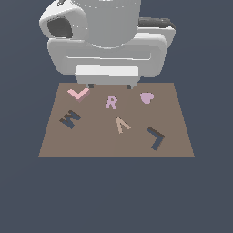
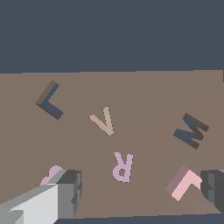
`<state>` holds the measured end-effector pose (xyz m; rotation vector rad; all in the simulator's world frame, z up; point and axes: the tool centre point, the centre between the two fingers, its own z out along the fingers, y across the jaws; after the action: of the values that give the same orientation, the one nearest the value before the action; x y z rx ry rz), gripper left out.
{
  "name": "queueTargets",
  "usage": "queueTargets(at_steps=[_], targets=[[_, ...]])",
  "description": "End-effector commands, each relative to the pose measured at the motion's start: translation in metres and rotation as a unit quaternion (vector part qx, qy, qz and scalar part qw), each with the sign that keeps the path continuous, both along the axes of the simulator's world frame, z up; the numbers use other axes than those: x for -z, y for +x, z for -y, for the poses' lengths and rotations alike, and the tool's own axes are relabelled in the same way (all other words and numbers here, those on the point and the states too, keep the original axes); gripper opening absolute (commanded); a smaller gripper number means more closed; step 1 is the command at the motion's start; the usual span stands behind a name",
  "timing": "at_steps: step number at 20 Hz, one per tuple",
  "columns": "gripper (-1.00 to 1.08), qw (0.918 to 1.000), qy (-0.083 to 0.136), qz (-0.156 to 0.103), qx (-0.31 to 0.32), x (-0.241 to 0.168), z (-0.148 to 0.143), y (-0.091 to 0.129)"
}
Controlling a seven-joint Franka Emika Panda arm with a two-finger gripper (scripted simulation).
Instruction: Insert a designated object into the corresponding slot on a board.
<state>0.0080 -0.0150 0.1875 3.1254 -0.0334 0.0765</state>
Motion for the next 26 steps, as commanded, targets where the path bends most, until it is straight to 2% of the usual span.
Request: queueTargets(at_steps=[1, 8, 14, 20, 26], targets=[[1.00, 1.0000, 0.000, 0.000, 0.000, 0.000, 0.000, 0.000], [1.00, 0.9994, 0.001, -0.002, 0.033, 0.014, 0.016, -0.005], [1.00, 0.9933, 0.004, -0.007, 0.116, 0.047, 0.055, -0.024], [1.00, 0.9740, 0.009, -0.014, 0.226, 0.094, 0.101, -0.059], [1.00, 0.9540, 0.013, -0.019, 0.299, 0.125, 0.127, -0.089]])
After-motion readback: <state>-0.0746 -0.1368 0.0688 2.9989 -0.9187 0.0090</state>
